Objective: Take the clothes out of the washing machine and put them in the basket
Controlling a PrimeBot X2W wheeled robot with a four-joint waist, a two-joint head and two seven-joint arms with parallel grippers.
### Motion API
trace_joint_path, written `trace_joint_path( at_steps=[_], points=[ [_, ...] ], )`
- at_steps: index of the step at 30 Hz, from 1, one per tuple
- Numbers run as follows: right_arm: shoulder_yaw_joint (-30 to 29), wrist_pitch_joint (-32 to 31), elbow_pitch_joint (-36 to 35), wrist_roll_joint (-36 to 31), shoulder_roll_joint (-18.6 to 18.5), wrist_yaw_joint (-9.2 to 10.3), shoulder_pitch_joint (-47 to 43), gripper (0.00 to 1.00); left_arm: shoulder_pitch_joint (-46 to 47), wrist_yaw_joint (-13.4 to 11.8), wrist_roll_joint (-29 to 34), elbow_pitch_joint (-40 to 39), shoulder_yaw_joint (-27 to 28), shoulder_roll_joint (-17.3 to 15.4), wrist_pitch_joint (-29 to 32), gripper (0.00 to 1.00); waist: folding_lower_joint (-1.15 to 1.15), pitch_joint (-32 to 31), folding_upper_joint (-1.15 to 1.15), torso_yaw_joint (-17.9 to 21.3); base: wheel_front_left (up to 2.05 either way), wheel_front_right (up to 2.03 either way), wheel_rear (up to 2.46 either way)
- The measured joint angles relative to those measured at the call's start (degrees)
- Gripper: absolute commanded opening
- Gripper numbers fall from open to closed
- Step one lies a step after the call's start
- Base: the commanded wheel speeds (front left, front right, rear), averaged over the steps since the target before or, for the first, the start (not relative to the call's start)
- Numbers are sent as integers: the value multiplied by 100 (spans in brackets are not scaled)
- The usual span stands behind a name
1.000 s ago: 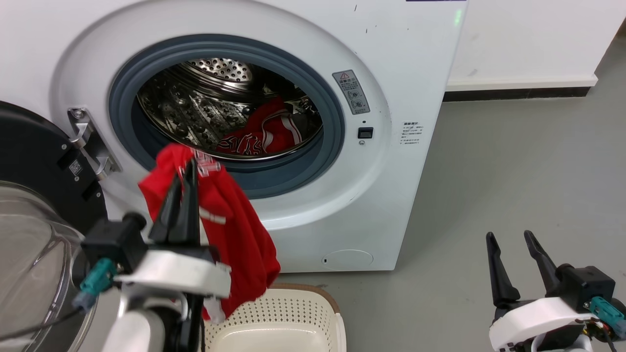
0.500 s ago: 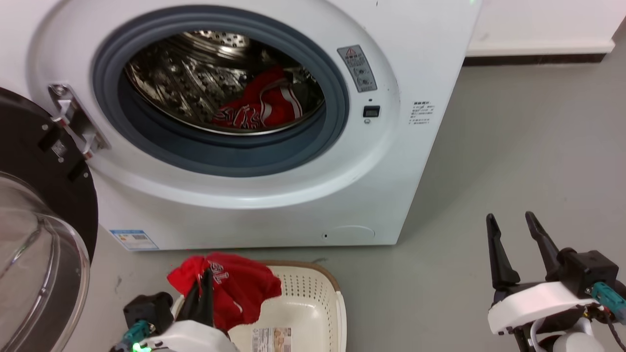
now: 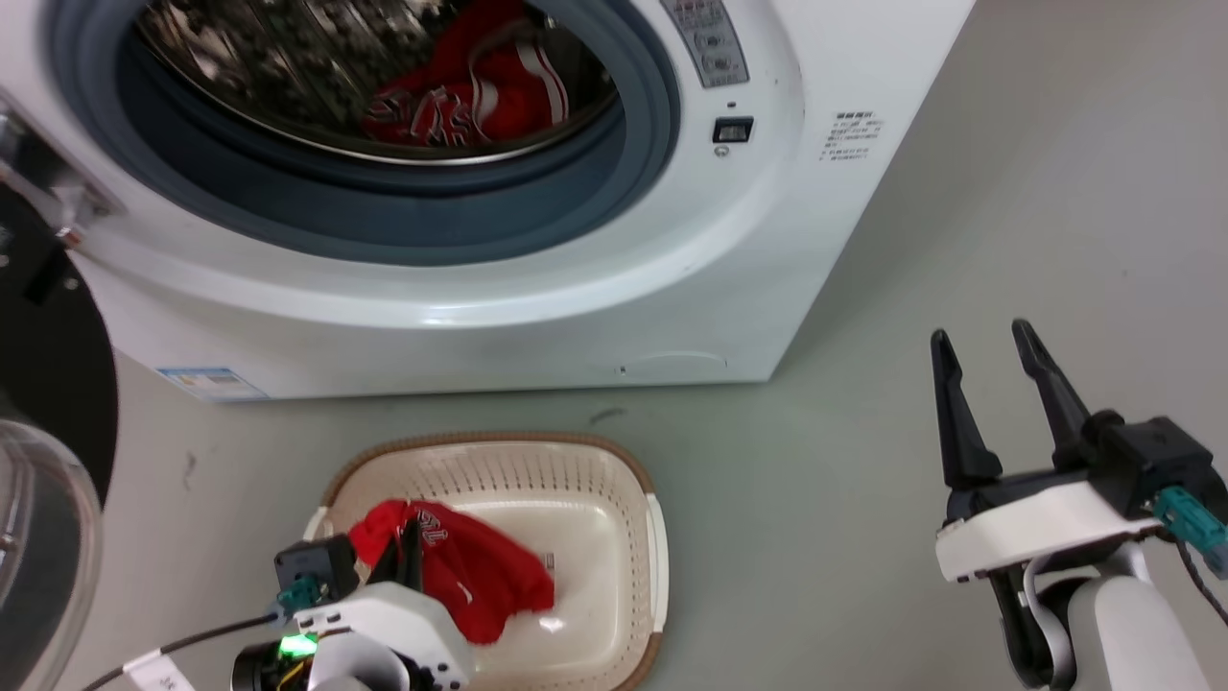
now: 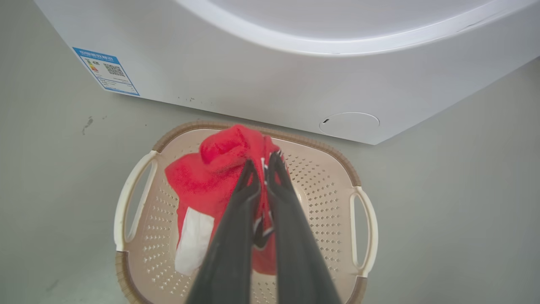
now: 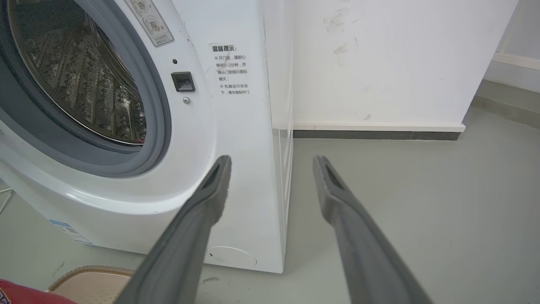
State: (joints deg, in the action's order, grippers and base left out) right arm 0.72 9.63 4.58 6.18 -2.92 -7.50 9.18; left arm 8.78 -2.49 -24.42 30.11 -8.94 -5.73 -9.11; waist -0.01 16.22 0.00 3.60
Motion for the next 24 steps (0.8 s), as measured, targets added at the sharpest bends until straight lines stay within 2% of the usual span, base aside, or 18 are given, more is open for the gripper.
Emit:
trace_joint_path(
  at_steps=[9,14,24],
  points=[
    [241,109,-166,71,-1,0,422,100,1419,244,-33,1778,55,-7,-401,0,0,896,0,212,0,0,0],
    [343,199,-186,135,0,0,620,100,2068,299,-46,2599,109,-81,-499,0,0,1388,0,367,0,0,0],
    [469,353,-141,213,-1,-1,915,100,2854,350,-86,3608,231,-276,-578,0,0,2188,0,704,0,0,0]
  ],
)
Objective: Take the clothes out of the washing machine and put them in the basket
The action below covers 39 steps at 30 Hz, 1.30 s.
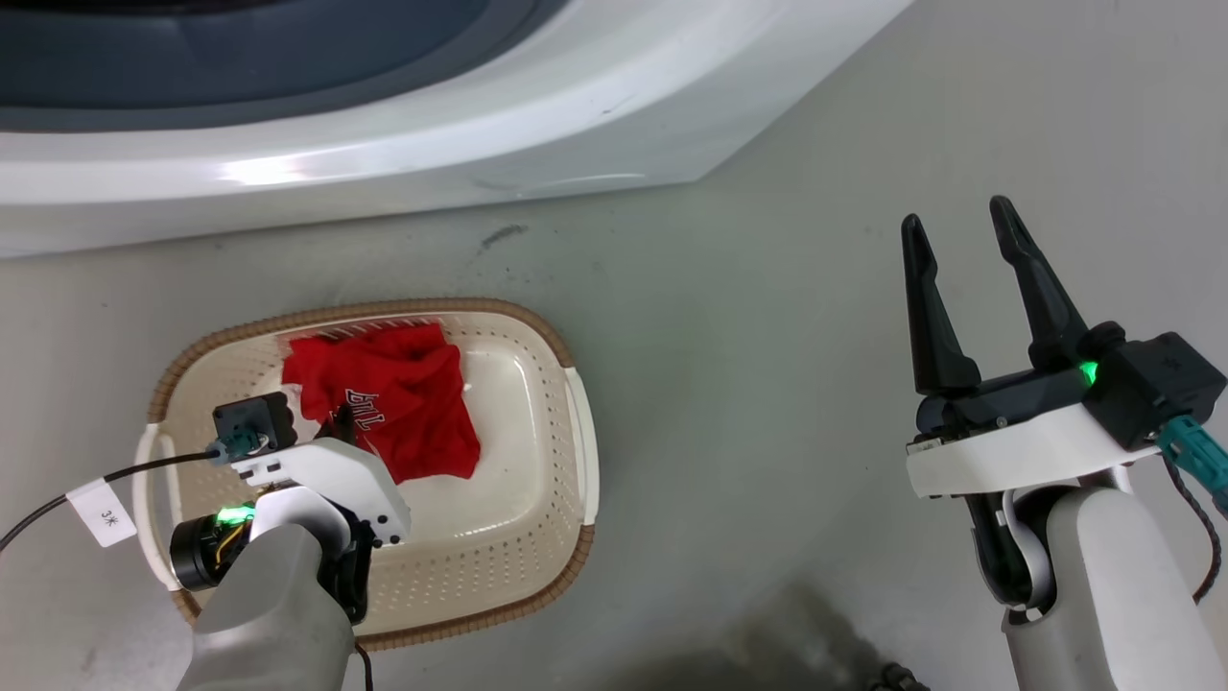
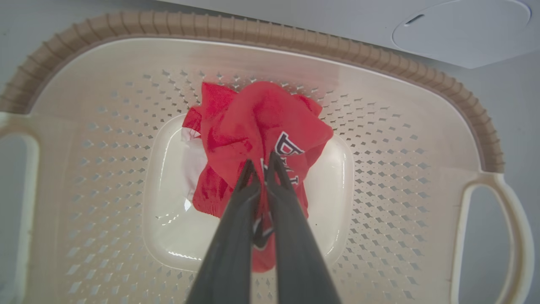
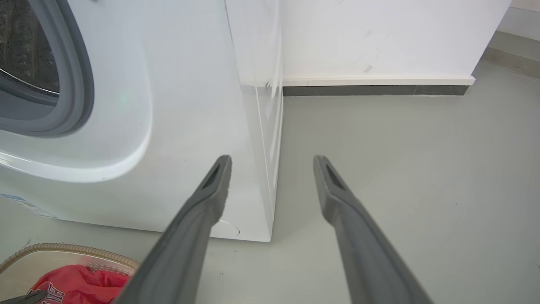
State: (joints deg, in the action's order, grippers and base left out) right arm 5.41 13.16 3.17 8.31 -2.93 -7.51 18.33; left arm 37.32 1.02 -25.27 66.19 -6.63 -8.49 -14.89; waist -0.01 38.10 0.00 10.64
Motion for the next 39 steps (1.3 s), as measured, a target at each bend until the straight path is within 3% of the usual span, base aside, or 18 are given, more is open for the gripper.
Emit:
trace_joint_path(
  at_steps=[9,10,11,12,13,24,39],
  points=[
    [12,68,31,-14,0,0,132,100,257,-57,48,346,-3,-74,-10,0,0,413,0,134,0,0,0],
    [8,71,38,-20,0,0,147,100,281,-58,51,363,-4,-69,-10,21,0,430,0,126,0,0,0],
    [3,77,53,-23,1,1,160,100,298,-58,51,376,-4,-59,-11,51,0,437,0,113,0,0,0],
    [0,79,71,-31,1,0,166,100,310,-56,59,392,-13,-51,-18,95,0,430,0,100,0,0,0],
    [-2,91,94,-35,1,0,169,100,312,-53,70,404,-20,-45,-18,100,0,410,0,89,0,0,0],
    [-60,116,350,-122,2,0,85,100,-222,11,108,-5,119,81,-18,100,1,-452,0,-9,0,0,0],
    [-367,-220,261,-407,3,1,-721,100,-1666,-74,848,-2229,489,315,-18,100,2,-2157,0,-277,0,0,0]
  ],
)
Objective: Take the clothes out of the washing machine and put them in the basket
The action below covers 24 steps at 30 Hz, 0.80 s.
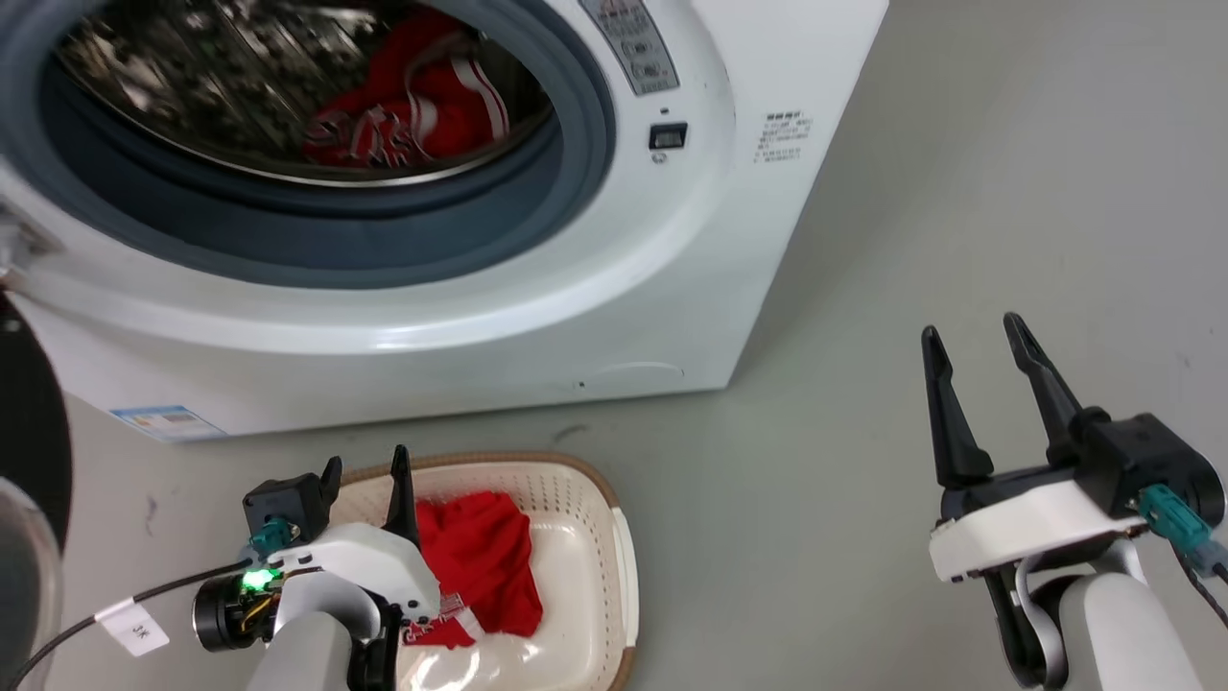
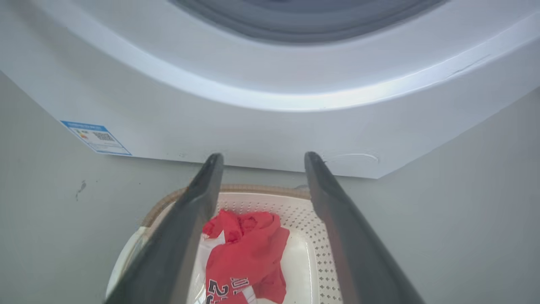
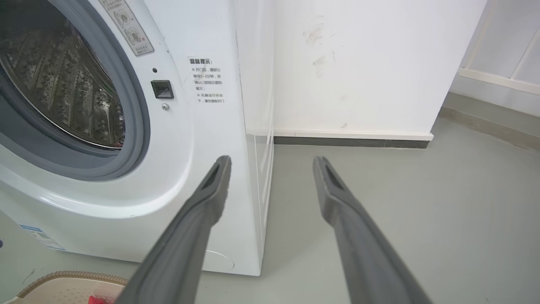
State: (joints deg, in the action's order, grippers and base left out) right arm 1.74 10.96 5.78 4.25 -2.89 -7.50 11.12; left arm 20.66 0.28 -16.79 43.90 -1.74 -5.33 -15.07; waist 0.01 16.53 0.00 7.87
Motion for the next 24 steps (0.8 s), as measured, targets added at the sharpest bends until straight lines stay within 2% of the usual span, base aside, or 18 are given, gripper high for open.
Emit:
trace_joint_path(
  at_steps=[13,18,24],
  points=[
    [-249,-374,-470,-79,1,-1,-597,100,-941,-54,594,-2301,1,211,0,100,1,-874,0,-307,0,0,0],
    [-287,-446,-664,-73,0,-1,-651,100,-851,-53,604,-2643,8,223,-1,100,0,-832,0,-344,0,0,0],
    [-220,-472,-867,-19,1,-1,-629,100,-154,-10,630,-2499,37,214,-1,100,0,-586,0,-287,0,0,0]
  ],
)
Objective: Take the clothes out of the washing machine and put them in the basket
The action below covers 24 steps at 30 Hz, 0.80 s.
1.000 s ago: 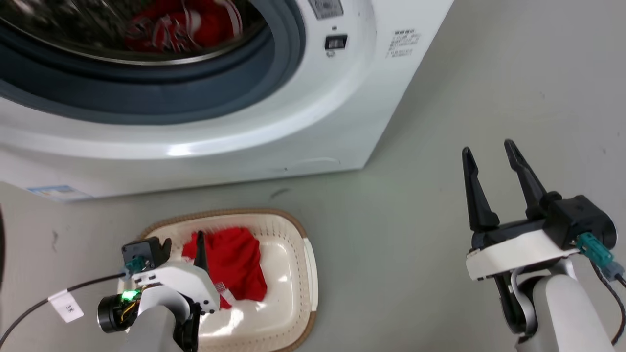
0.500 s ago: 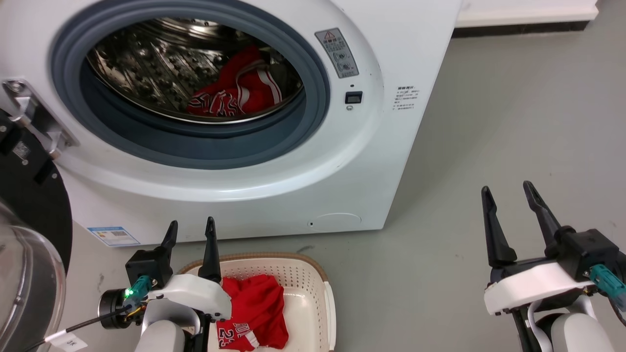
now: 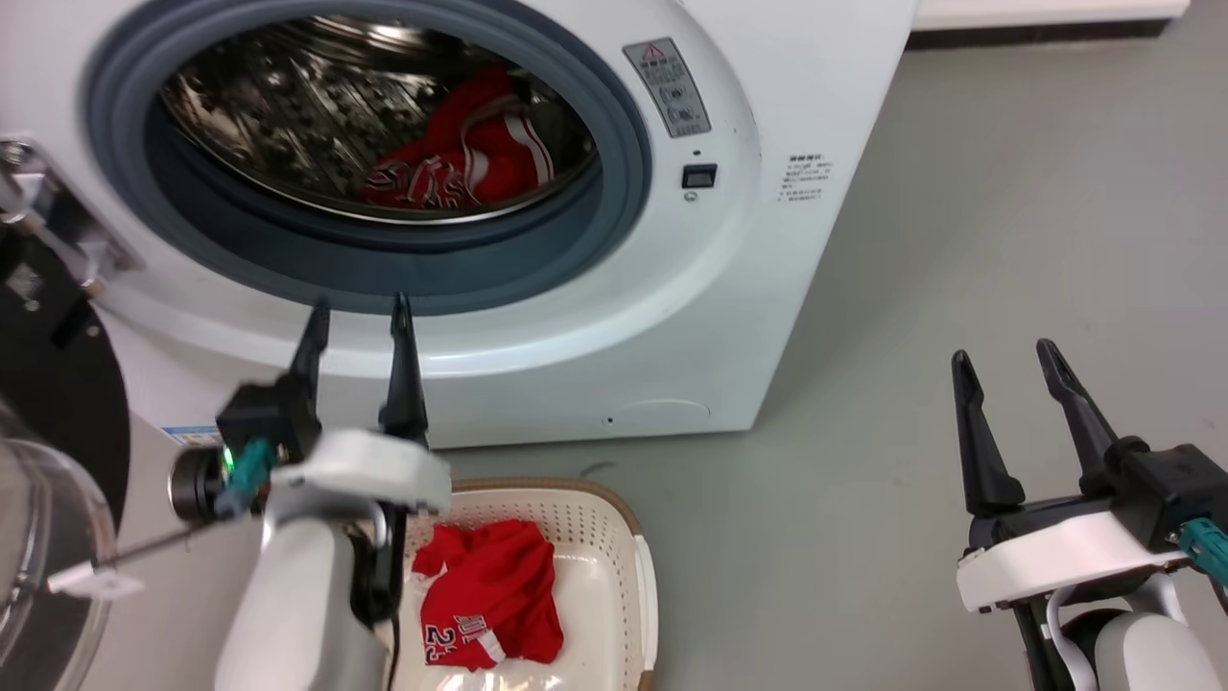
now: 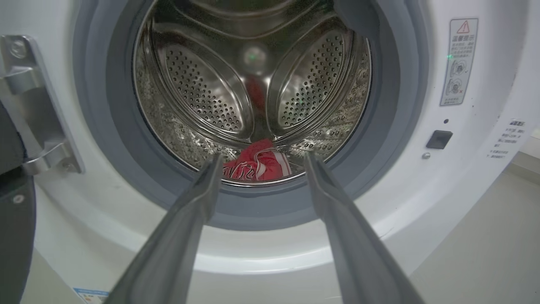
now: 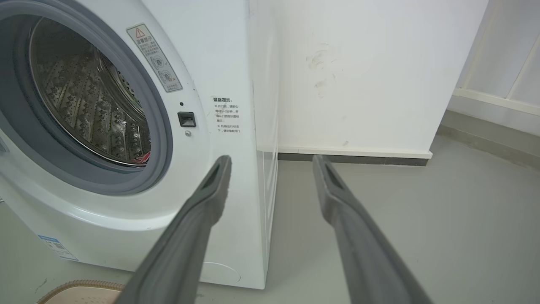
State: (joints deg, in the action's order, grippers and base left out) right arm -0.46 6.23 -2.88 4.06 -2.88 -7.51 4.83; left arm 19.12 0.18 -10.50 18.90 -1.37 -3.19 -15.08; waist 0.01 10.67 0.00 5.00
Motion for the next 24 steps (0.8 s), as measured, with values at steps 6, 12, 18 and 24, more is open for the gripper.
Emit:
trace_joint_path(
  at_steps=[6,12,18,24],
  points=[
    [102,37,-122,90,-1,0,158,100,989,84,34,584,67,-272,19,100,-1,383,0,165,0,0,0],
    [144,182,-221,200,-3,1,317,100,2004,220,77,1281,1,-534,268,100,-1,888,0,348,0,0,0],
    [293,372,-220,343,-3,0,606,100,3022,263,152,1884,-51,-834,582,100,-2,1507,0,506,0,0,0],
    [530,564,-125,472,-2,0,903,100,4049,268,297,2420,-134,-1162,1000,100,-2,2151,0,670,0,0,0]
  ],
)
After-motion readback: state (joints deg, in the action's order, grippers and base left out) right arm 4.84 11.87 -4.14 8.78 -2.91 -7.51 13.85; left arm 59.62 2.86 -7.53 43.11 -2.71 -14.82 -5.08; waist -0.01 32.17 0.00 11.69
